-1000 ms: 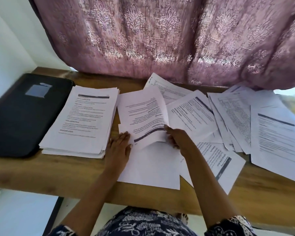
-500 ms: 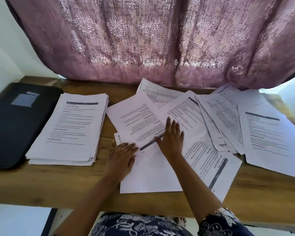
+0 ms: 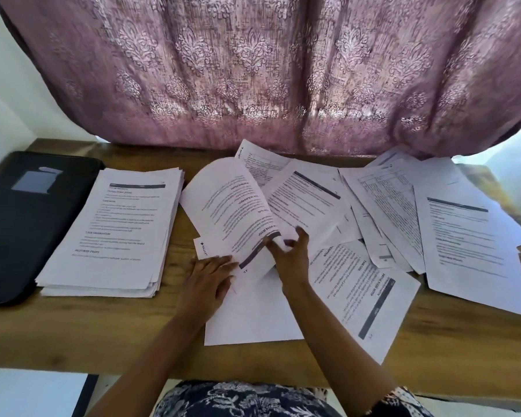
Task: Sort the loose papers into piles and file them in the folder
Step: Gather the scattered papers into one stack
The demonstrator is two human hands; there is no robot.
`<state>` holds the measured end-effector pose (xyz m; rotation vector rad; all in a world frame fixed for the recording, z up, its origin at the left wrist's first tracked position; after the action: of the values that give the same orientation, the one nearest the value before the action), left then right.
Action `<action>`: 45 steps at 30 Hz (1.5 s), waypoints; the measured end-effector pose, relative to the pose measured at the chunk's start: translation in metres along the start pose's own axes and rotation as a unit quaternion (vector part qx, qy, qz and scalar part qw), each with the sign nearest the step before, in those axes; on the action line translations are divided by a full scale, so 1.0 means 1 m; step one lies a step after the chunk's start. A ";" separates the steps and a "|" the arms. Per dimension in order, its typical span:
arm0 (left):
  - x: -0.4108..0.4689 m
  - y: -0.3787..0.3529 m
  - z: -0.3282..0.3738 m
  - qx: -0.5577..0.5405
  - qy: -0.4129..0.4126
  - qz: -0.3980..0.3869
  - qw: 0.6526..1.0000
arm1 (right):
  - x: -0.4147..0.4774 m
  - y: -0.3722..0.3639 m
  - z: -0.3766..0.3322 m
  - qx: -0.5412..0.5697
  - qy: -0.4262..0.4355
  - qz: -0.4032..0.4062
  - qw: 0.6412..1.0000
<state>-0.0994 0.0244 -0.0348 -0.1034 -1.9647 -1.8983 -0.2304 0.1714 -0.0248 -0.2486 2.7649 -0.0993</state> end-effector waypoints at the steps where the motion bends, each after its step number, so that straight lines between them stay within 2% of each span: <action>1: 0.001 0.000 0.000 0.003 0.001 0.000 1.000 | -0.002 0.002 0.006 0.108 -0.065 0.003 0.992; 3: 0.005 -0.002 -0.001 -0.009 0.009 -0.027 1.000 | -0.002 -0.001 0.016 0.255 -0.140 0.001 0.957; 6: 0.024 0.002 -0.003 -0.072 0.022 -0.058 0.995 | 0.000 -0.003 0.013 0.298 -0.140 0.000 0.944; 8: 0.046 0.019 0.001 -0.127 0.020 -0.041 0.991 | 0.007 0.002 -0.004 0.218 -0.092 -0.039 0.971; 10: 0.074 0.050 0.003 -0.145 0.016 0.023 0.989 | 0.018 0.006 -0.035 0.042 -0.014 -0.147 0.988; 12: 0.106 0.081 0.003 -0.143 0.017 0.072 0.987 | 0.027 0.012 -0.067 -0.129 0.037 -0.248 0.959; 13: 0.120 0.091 0.004 -0.132 0.007 0.070 0.989 | 0.031 0.015 -0.081 -0.196 0.055 -0.283 0.937; 14: 0.135 0.097 0.007 -0.125 -0.006 0.040 0.991 | 0.033 0.017 -0.094 -0.247 0.074 -0.310 0.915; 15: 0.148 0.094 0.010 -0.137 -0.007 -0.024 0.990 | 0.034 0.018 -0.107 -0.287 0.094 -0.331 0.894; 17: 0.158 0.074 0.020 -0.195 0.020 -0.212 0.957 | 0.037 0.015 -0.126 -0.329 0.132 -0.360 0.863; 18: 0.155 0.064 0.026 -0.213 0.037 -0.290 0.932 | 0.040 0.011 -0.128 -0.329 0.136 -0.369 0.859; 20: 0.148 0.051 0.028 -0.245 0.076 -0.341 0.904 | 0.047 0.004 -0.125 -0.295 0.116 -0.379 0.869; 22: 0.137 0.045 0.021 -0.311 0.112 -0.324 0.886 | 0.063 0.004 -0.115 -0.260 0.119 -0.340 0.896; 24: 0.117 0.040 -0.005 -0.362 0.163 -0.293 0.870 | 0.081 0.013 -0.108 -0.245 0.174 -0.246 0.922; 26: 0.091 0.034 -0.041 -0.358 0.226 -0.270 0.865 | 0.088 0.024 -0.095 -0.268 0.193 -0.158 0.931; 28: 0.067 0.040 -0.071 -0.334 0.279 -0.248 0.866 | 0.081 0.020 -0.073 -0.326 0.190 -0.143 0.915; 31: 0.041 0.063 -0.107 -0.298 0.336 -0.172 0.877 | 0.071 -0.006 -0.041 -0.423 0.201 -0.189 0.863; 35: 0.013 0.076 -0.140 -0.307 0.422 -0.108 0.846 | 0.064 -0.031 -0.012 -0.540 0.181 -0.213 0.794; 37: 0.002 0.071 -0.149 -0.328 0.448 -0.101 0.826 | 0.061 -0.034 -0.003 -0.554 0.181 -0.213 0.784; 40: -0.006 0.063 -0.152 -0.351 0.461 -0.089 0.810 | 0.064 -0.034 -0.006 -0.538 0.203 -0.191 0.795; 45: -0.011 0.049 -0.148 -0.370 0.469 -0.090 0.797 | 0.063 -0.032 -0.013 -0.562 0.213 -0.179 0.779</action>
<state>-0.0380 -0.1137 0.0064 0.6970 -0.5456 -2.1039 -0.2874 0.1293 -0.0316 -1.1545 2.7491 1.6089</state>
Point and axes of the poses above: each hand's wrist, its own x-axis towards the middle knuckle, its own y-axis out of the back of the hand, z = x × y, the point moved 8 cm from there along x, towards the middle knuckle, and after that the axes turned 15 degrees about x, right-handed, at the moved point
